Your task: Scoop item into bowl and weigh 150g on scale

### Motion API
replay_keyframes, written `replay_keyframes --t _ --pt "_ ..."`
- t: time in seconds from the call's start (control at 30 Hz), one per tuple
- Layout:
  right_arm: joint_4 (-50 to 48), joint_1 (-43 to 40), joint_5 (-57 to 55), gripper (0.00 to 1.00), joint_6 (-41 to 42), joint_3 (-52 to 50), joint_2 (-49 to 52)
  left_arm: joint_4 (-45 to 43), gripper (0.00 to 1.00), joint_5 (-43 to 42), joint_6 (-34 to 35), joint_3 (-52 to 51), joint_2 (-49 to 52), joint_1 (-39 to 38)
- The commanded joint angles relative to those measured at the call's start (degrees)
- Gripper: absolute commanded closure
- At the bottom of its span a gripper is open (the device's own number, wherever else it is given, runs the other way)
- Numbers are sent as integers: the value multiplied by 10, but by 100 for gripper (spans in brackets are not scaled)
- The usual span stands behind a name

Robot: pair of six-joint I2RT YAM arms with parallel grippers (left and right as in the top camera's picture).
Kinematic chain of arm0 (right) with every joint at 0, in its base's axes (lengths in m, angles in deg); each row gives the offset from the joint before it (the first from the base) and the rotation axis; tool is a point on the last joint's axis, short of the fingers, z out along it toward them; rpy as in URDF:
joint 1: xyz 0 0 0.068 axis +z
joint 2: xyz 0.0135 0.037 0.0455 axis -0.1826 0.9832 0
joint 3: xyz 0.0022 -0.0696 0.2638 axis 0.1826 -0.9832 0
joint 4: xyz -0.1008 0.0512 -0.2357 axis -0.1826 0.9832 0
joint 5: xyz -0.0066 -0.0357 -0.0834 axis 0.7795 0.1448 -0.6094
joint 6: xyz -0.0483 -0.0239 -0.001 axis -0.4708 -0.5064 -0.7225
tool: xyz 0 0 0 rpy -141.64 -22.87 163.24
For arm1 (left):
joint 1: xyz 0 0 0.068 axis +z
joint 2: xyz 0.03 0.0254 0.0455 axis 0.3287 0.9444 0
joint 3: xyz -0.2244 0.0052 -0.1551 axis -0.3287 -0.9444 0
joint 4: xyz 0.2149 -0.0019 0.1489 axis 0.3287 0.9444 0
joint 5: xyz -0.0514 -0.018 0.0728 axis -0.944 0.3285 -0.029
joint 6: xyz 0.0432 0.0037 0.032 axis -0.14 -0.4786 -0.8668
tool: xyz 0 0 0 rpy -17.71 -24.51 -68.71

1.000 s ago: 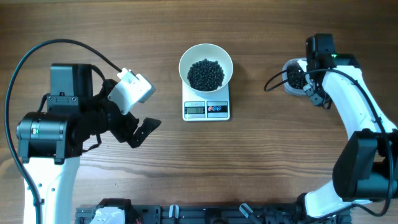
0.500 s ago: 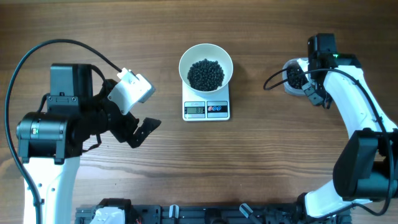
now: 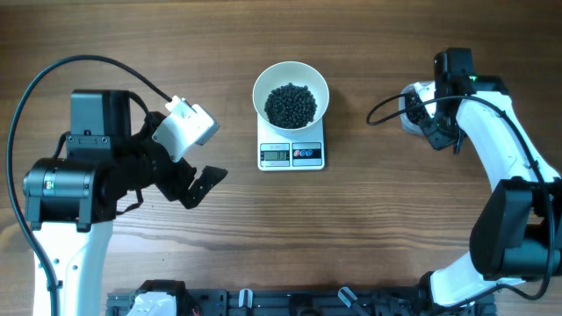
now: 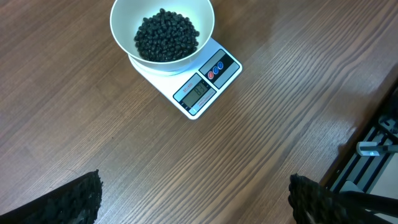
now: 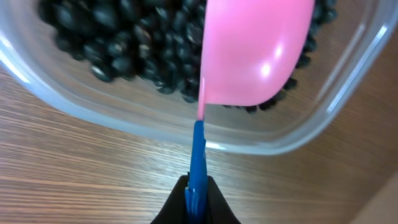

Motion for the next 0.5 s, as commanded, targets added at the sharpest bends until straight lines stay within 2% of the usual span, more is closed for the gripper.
replay_keyframes --t 0.0,0.47 --pt "-3 -2 91 96 26 8 14 0 0 -5 -7 11 2 4" --pt "5 -22 226 96 76 8 14 0 0 -5 -7 11 2 4"
